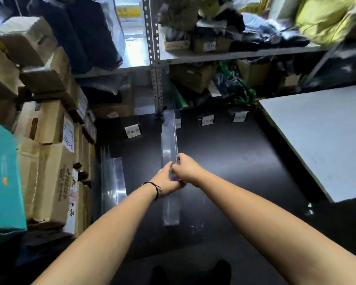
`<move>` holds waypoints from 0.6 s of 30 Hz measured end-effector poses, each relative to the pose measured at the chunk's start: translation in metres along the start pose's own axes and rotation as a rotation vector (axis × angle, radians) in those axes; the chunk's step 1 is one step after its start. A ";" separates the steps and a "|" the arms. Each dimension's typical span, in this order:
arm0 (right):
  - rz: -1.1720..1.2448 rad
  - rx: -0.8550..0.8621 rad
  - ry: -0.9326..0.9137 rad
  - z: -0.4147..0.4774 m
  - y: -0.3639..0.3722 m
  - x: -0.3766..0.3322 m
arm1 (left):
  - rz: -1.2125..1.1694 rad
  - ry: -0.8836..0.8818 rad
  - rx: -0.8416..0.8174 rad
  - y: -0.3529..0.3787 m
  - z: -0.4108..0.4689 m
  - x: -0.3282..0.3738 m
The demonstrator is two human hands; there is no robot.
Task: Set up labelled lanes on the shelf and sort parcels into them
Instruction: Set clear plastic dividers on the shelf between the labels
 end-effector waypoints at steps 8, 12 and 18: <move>0.055 0.107 -0.012 -0.025 -0.114 0.067 | 0.022 0.134 -0.011 0.060 0.047 0.115; 0.101 0.101 -0.018 -0.025 -0.153 0.102 | -0.020 0.147 -0.001 0.084 0.073 0.149; 0.217 0.074 -0.044 -0.012 -0.208 0.149 | -0.265 0.174 -0.052 0.115 0.119 0.191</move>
Point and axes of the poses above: each hand's wrist, its own z-axis towards the middle knuckle, its own y-axis out of the palm, x = y × z, the point moved 5 cm from there along z, towards the middle knuckle, and after that the axes turned 11 degrees about -x, right-handed, at the moved point
